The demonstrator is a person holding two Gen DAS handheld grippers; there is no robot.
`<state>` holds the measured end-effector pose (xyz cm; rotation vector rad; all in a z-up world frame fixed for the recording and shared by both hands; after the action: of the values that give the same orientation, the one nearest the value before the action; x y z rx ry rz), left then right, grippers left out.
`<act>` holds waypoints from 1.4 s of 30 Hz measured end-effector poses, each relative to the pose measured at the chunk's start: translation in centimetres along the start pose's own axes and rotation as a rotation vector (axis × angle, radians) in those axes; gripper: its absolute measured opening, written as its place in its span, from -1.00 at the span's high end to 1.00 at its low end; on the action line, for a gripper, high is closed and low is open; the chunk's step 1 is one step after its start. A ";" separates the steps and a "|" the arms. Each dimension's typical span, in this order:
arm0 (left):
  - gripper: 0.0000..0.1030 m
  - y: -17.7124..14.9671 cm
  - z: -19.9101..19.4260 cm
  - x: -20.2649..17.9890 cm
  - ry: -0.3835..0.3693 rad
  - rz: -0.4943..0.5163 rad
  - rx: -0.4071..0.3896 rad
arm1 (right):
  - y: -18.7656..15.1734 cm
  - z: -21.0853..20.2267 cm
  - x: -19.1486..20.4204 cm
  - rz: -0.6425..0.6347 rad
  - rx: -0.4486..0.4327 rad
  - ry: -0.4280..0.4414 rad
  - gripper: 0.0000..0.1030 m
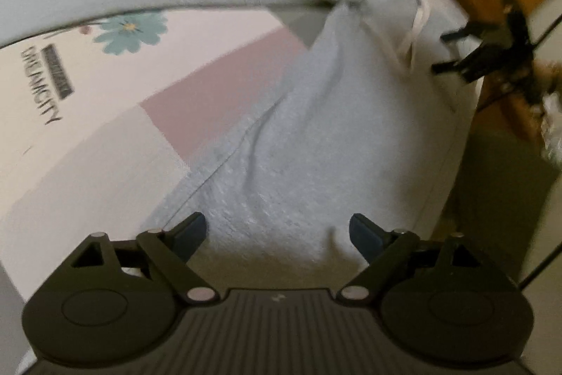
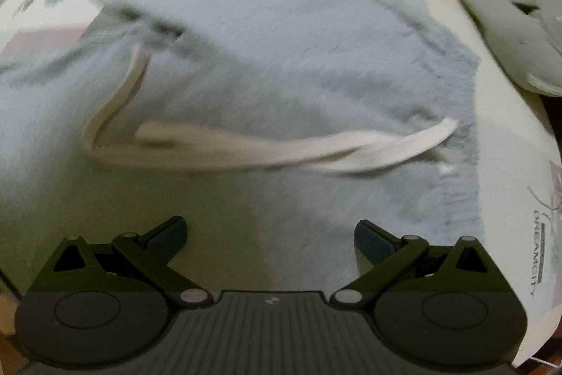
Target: Fold clothes
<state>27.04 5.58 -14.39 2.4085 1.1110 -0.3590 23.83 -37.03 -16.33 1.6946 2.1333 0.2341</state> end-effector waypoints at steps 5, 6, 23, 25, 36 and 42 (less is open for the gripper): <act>-0.75 -3.0 0.4 2.6 0.214 -0.014 0.029 | 0.1 1.9 -0.9 -0.006 -0.030 -0.006 -1.00; -0.75 -3.4 0.4 2.7 0.227 -0.006 0.022 | 0.0 1.9 -1.1 -0.003 -0.032 0.005 -1.00; -0.91 -4.3 1.1 2.1 0.365 0.075 -0.100 | -2.8 0.9 -1.9 -0.048 -0.131 0.016 -1.00; -0.93 -4.3 1.1 1.9 0.408 0.078 -0.149 | -2.9 -0.3 -1.5 -0.021 -0.160 0.014 -1.00; -0.88 -5.0 0.6 -2.9 0.567 0.017 -0.279 | -3.2 -7.1 0.8 0.128 -0.319 0.014 -1.00; -0.89 -6.7 1.7 -2.6 0.533 -0.057 -0.297 | -2.0 -3.9 6.7 0.174 -0.290 0.095 -1.00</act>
<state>20.21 6.86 -16.77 2.2571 1.3402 0.4323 19.20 -30.59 -14.91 1.7225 1.9052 0.6526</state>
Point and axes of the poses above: each gripper's, at about its wrist camera, not at the fingertips, and z roughly the way its jaws point, x to its left, y to its top, the point moved 9 cm from there along z, roughly the way its jaws point, and after that the axes turned 6 degrees about -y, right-handed, at the moved point
